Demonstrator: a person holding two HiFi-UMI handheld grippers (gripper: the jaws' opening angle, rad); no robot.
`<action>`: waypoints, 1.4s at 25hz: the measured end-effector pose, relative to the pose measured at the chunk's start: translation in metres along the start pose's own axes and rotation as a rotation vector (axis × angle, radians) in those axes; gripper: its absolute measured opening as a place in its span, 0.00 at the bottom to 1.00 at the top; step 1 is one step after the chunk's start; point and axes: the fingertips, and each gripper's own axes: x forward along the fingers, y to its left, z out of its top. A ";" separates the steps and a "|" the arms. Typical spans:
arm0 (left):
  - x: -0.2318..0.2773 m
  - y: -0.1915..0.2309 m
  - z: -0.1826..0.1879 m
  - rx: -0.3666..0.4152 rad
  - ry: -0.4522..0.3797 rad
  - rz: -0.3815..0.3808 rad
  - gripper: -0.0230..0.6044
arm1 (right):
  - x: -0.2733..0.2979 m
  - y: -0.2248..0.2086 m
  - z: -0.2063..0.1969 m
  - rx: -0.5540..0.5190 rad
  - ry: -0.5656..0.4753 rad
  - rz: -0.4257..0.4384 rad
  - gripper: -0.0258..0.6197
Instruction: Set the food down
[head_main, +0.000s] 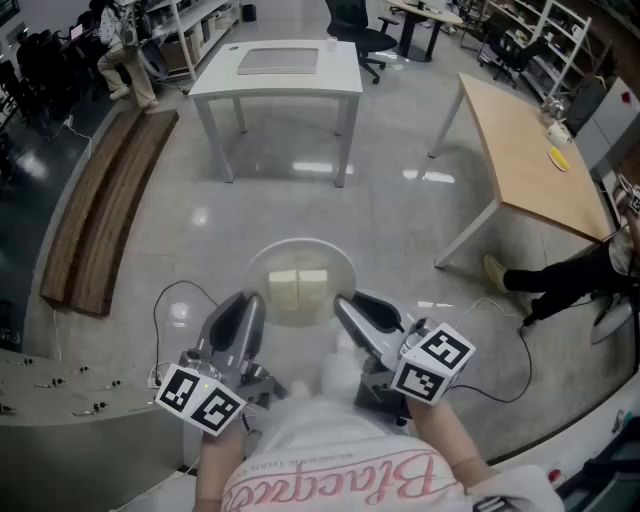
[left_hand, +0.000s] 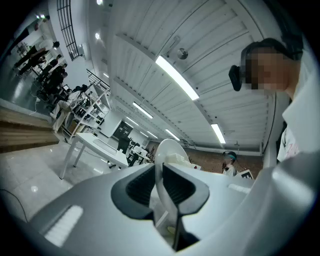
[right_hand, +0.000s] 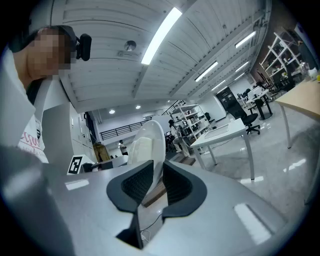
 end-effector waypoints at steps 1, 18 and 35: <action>0.003 0.000 -0.001 0.001 0.000 0.000 0.11 | 0.000 -0.003 0.001 -0.001 0.001 0.001 0.13; 0.108 0.006 0.001 0.013 -0.029 0.062 0.11 | 0.021 -0.096 0.061 -0.016 0.048 0.077 0.14; 0.176 0.022 -0.007 0.014 -0.027 0.101 0.11 | 0.039 -0.161 0.088 -0.006 0.051 0.081 0.14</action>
